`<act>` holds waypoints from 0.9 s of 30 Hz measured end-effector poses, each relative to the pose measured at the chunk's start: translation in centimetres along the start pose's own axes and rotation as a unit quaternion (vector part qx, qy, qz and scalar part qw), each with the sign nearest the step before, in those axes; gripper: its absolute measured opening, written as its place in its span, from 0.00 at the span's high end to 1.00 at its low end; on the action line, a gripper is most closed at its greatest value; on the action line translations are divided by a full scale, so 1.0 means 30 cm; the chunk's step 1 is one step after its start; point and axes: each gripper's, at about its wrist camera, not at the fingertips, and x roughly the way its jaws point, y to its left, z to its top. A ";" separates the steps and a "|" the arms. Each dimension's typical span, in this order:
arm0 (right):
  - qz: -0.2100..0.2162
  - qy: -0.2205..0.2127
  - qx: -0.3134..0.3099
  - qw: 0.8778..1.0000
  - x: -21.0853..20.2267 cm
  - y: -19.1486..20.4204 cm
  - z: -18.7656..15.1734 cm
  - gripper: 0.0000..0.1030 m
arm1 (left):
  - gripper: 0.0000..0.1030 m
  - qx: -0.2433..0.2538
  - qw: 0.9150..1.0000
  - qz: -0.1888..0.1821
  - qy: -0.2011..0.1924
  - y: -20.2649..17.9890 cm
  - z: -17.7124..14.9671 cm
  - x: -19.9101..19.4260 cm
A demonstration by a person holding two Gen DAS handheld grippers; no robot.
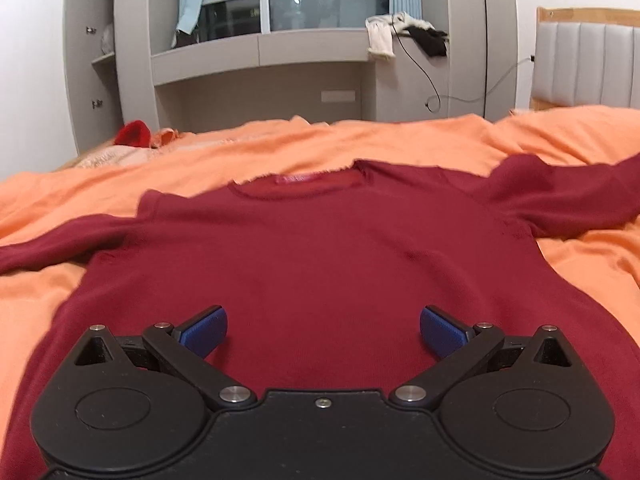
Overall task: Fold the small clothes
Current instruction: 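Move the right gripper to a sweater sleeve cuff and close on it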
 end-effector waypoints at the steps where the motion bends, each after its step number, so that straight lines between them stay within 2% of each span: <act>1: -0.001 -0.001 0.001 1.000 0.011 -0.001 0.002 0.00 | 0.00 0.004 1.000 0.002 0.001 -0.007 -0.003 0.002; 6: -0.010 -0.001 -0.008 1.000 0.048 0.008 0.007 0.00 | 0.00 0.018 1.000 0.009 0.003 -0.026 -0.013 0.011; 11: 0.002 -0.007 0.002 1.000 0.032 0.007 0.007 0.02 | 0.00 0.016 1.000 0.014 0.007 -0.031 -0.022 0.013; 12: 0.002 -0.009 0.004 1.000 0.026 0.003 0.005 0.06 | 0.00 0.017 1.000 0.015 0.007 -0.033 -0.023 0.012; 14: -0.007 -0.012 0.009 1.000 0.023 0.002 0.006 0.28 | 0.00 0.018 1.000 0.016 0.007 -0.037 -0.025 0.010; 15: -0.010 -0.011 0.012 1.000 0.026 -0.001 0.007 0.33 | 0.00 0.017 1.000 0.015 0.007 -0.036 -0.024 0.010; 17: -0.015 -0.009 0.021 1.000 0.032 -0.012 0.009 0.52 | 0.00 0.017 1.000 0.016 0.006 -0.037 -0.024 0.010; 18: -0.017 -0.009 0.027 0.999 0.032 -0.016 0.011 0.56 | 0.00 0.017 1.000 0.017 0.006 -0.039 -0.025 0.009; 20: -0.017 -0.010 0.047 0.999 0.038 -0.038 0.022 0.74 | 0.00 0.017 1.000 0.018 0.006 -0.039 -0.025 0.007; 22: -0.015 -0.016 0.069 0.997 0.039 -0.061 0.032 0.81 | 0.00 0.017 1.000 0.018 0.006 -0.038 -0.024 0.008; 24: -0.006 -0.017 0.080 0.997 0.043 -0.078 0.037 0.84 | 0.00 0.016 1.000 0.019 0.005 -0.036 -0.026 0.006; 26: 0.001 -0.017 0.079 0.997 0.049 -0.081 0.037 0.94 | 0.00 0.016 1.000 0.019 0.005 -0.036 -0.025 0.006; 27: 0.005 -0.017 0.076 0.997 0.052 -0.071 0.036 0.95 | 0.00 0.016 1.000 0.018 0.005 -0.036 -0.025 0.006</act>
